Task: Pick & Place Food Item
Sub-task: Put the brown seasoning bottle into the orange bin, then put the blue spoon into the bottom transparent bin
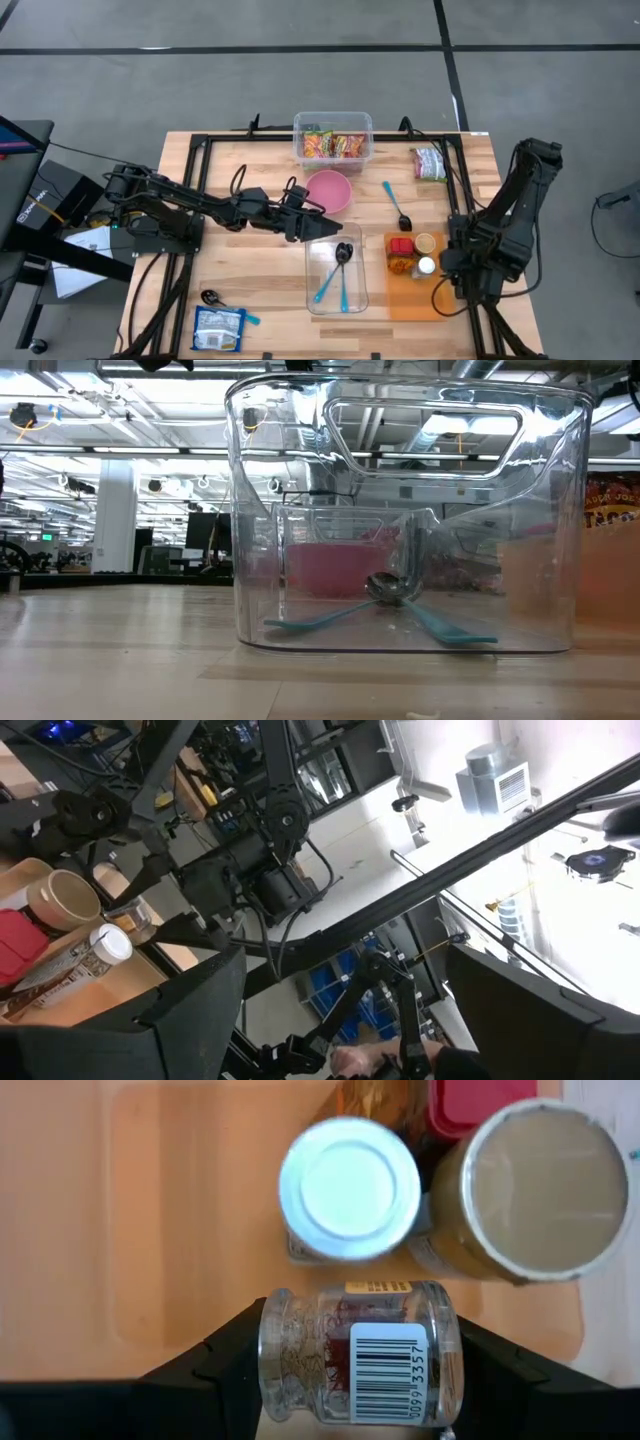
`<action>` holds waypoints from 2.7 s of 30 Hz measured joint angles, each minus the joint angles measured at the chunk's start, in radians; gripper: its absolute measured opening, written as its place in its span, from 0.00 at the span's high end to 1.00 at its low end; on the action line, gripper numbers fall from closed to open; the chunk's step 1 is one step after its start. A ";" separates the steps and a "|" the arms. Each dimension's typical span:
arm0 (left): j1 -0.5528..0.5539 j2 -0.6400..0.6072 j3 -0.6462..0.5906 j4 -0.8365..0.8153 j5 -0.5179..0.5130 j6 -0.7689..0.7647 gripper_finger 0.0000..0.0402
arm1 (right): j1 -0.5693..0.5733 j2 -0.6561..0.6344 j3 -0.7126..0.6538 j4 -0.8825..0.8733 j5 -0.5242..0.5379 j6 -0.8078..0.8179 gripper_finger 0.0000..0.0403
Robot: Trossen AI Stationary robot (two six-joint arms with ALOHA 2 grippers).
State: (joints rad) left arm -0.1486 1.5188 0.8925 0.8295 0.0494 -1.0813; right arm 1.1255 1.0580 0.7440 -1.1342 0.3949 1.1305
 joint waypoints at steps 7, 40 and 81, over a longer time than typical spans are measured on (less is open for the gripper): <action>0.000 0.000 0.000 0.000 0.000 -0.001 0.16 | -0.001 0.003 -0.055 0.071 -0.002 0.014 0.44; -0.004 0.000 0.000 0.000 0.000 -0.026 0.16 | -0.001 0.004 -0.132 0.123 0.019 0.022 0.42; -0.003 0.000 0.000 0.000 0.005 -0.026 0.16 | 0.005 0.001 -0.048 0.007 0.042 0.150 0.34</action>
State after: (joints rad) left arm -0.1520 1.5188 0.8925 0.8295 0.0546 -1.1069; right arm 1.1302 1.0592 0.6962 -1.1271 0.4367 1.2809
